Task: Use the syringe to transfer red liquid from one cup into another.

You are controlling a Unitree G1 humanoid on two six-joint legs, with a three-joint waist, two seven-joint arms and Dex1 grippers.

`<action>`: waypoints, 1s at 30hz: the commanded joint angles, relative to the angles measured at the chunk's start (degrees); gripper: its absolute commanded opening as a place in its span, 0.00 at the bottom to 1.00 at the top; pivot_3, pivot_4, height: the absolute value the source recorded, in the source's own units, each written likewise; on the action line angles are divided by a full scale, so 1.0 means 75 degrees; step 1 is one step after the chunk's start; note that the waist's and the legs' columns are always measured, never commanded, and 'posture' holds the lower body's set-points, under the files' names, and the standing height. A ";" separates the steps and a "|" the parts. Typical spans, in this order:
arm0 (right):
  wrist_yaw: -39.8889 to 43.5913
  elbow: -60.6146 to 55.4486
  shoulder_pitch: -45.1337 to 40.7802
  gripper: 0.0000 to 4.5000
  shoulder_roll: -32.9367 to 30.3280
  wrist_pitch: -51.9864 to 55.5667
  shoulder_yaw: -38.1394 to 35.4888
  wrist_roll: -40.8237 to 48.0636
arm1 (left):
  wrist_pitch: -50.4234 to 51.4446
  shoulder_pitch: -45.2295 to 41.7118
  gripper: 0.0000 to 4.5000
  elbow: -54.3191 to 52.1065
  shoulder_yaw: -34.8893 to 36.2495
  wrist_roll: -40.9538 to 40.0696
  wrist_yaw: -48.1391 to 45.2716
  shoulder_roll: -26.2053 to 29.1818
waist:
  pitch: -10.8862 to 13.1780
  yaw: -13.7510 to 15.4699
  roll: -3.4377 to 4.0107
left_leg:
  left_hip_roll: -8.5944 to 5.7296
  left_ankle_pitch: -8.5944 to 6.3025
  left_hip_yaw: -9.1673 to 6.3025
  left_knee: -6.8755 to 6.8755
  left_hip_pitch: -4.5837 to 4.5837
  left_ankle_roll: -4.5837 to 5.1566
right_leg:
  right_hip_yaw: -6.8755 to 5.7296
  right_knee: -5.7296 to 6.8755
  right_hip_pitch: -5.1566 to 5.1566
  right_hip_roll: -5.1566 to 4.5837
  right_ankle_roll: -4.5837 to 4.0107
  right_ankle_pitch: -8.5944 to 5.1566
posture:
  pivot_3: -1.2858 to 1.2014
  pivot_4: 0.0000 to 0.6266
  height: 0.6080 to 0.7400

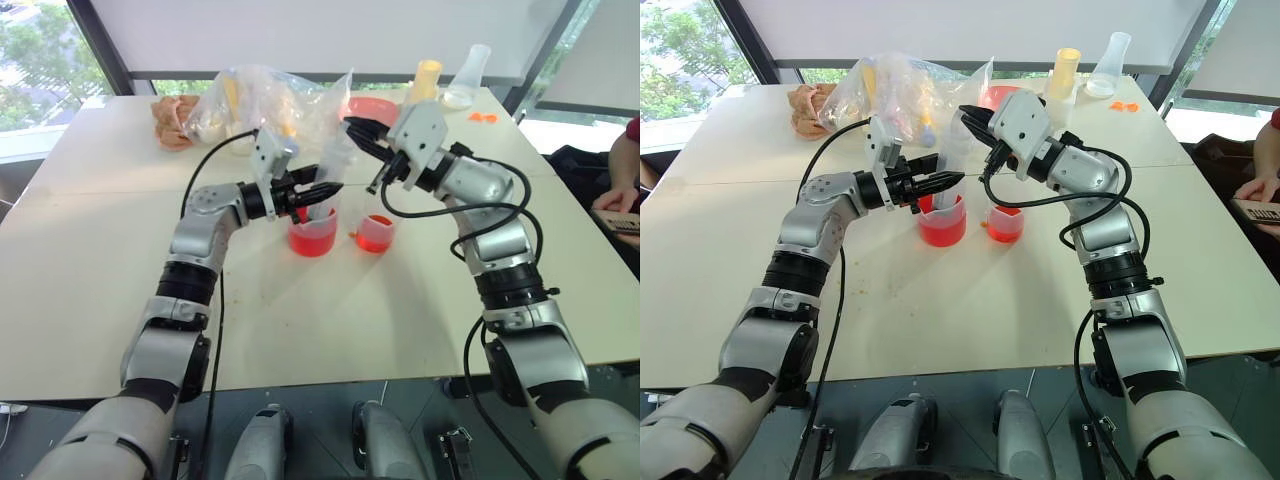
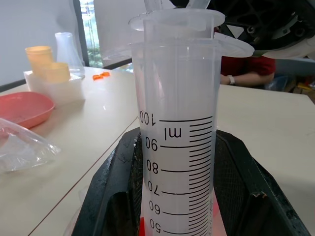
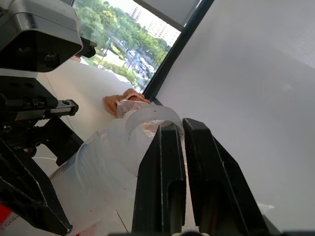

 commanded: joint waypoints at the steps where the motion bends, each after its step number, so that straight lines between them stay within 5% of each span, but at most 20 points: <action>1: -0.0288 -0.0204 -0.0429 0.01 -0.0299 -0.0194 -0.0371 -0.0156 | -0.0140 -0.0114 0.32 0.0067 0.0011 0.0074 -0.0004 -0.0004 | 0.0000 0.0000 0.0000 | 0.0000 0.0000 0.0000 0.0000 0.0000 0.0000 | 0.0000 0.0001 0.0000 0.0000 0.0000 0.0000 | 0.52 0.24 1.00; 10: -0.0978 0.0049 -0.1039 0.01 -0.1033 -0.0364 -0.1036 -0.0287 | -0.0232 -0.0113 0.32 0.0140 -0.0048 0.0081 -0.0023 -0.0115 | 0.0001 -0.0001 0.0001 | 0.0000 0.0000 0.0002 0.0000 -0.0001 0.0000 | 0.0000 0.0000 -0.0001 0.0000 0.0000 0.0000 | 0.52 0.24 1.00; 23: -0.1005 -0.0192 -0.0846 0.01 -0.1022 -0.0150 -0.1016 0.0003 | -0.0402 -0.0244 0.32 0.0382 -0.0015 0.0090 0.0033 -0.0136 | 0.0001 -0.0004 0.0001 | 0.0000 0.0000 0.0002 0.0000 -0.0001 0.0000 | 0.0000 0.0001 -0.0002 0.0000 0.0000 0.0000 | 0.52 0.24 1.00; 26: -0.0496 -0.0585 -0.0513 0.19 -0.1043 0.0150 -0.0870 0.0347 | -0.0463 -0.0482 0.32 0.0658 0.0199 0.0019 0.0243 -0.0142 | 0.0001 0.0023 0.0001 | 0.0000 0.0000 0.0001 0.0000 -0.0001 0.0000 | 0.0000 0.0001 -0.0001 0.0000 0.0000 0.0000 | 0.52 0.24 1.00; 30: -0.0225 -0.1550 0.0255 0.63 -0.1360 0.0719 -0.0931 0.0499 | -0.0501 -0.0679 0.32 0.0919 0.0387 -0.0063 0.0391 -0.0108 | 0.0001 0.0025 0.0001 | -0.0001 0.0000 0.0001 0.0000 -0.0003 0.0001 | 0.0000 -0.0002 -0.0001 0.0000 0.0000 0.0000 | 0.52 0.24 1.00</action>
